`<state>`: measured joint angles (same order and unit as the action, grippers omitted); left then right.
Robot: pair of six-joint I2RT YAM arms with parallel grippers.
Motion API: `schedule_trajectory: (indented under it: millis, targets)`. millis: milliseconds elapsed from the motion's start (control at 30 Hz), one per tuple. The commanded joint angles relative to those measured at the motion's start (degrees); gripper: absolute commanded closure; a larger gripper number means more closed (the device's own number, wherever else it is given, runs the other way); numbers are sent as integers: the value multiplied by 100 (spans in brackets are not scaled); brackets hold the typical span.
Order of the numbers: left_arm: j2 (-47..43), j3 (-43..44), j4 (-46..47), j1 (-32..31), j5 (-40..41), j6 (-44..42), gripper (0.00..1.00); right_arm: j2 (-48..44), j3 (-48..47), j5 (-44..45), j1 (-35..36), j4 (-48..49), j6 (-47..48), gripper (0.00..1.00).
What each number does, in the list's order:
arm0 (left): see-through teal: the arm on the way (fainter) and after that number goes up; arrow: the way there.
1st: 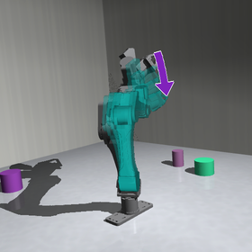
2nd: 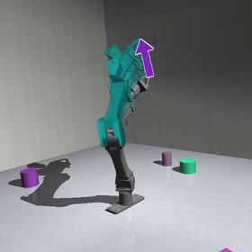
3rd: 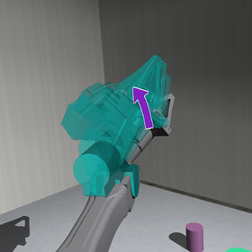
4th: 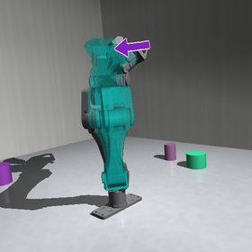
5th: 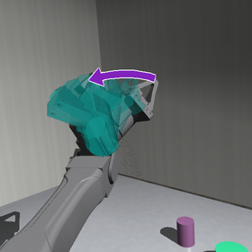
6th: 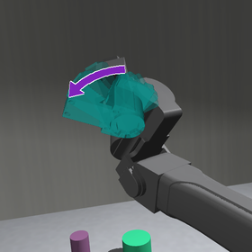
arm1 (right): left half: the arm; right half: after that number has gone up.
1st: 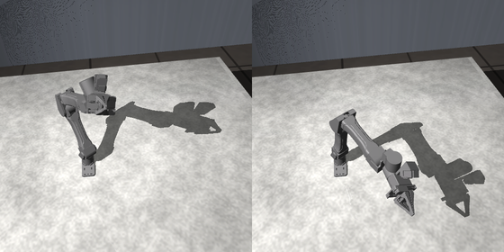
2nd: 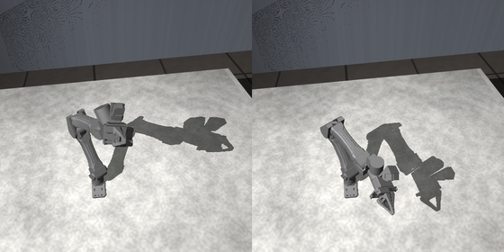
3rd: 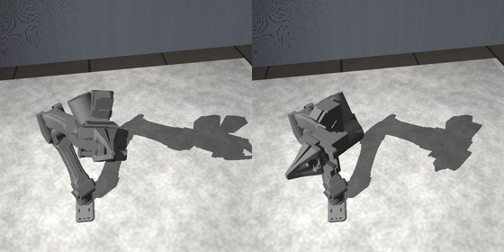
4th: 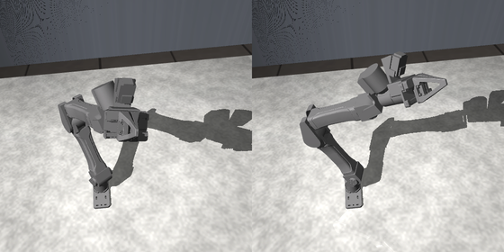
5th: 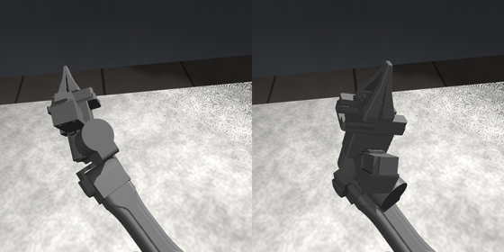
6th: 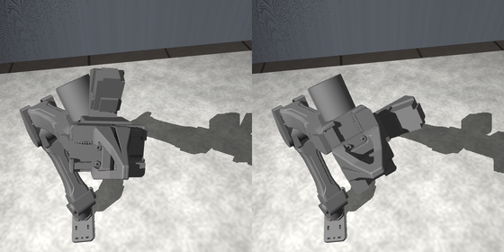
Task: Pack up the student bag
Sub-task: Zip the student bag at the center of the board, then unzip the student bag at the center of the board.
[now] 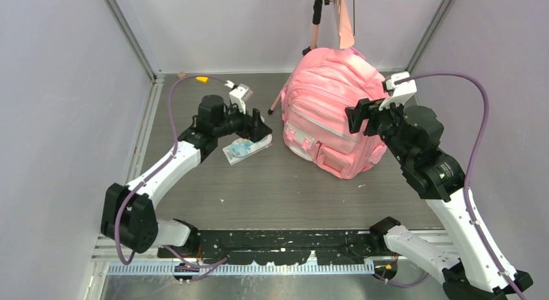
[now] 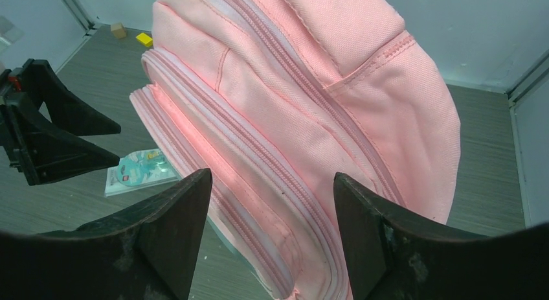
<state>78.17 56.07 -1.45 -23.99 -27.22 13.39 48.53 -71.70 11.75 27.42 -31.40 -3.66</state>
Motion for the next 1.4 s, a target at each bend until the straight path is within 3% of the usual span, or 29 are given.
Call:
schedule_trajectory:
  millis: [0,100,233,433,500,667,833,1000,1367]
  targets:
    - [-327,135,615,8,-872,-454,23,-97,-50,-334,9,217,-93,25]
    - [-185,453,620,8,-1306,-440,24,-98,23,-225,7,124,-67,23]
    - [-56,772,541,8,-1423,-476,26,-74,117,593,7,-83,-30,23]
    - [190,1166,588,8,-1689,-372,35,-121,399,769,9,12,248,27]
    - [326,1296,634,13,-1825,-332,38,-53,475,728,9,80,305,34]
    - [581,1380,1065,4,-1939,-320,37,50,636,849,9,396,335,72]
    - [1060,1766,1121,-5,-2461,-259,45,91,659,822,9,525,331,81]
    - [1386,1879,1527,-22,-2767,33,55,116,640,803,9,574,334,82]
    - [1994,2249,2165,-132,-3083,585,52,67,680,723,9,598,297,83]
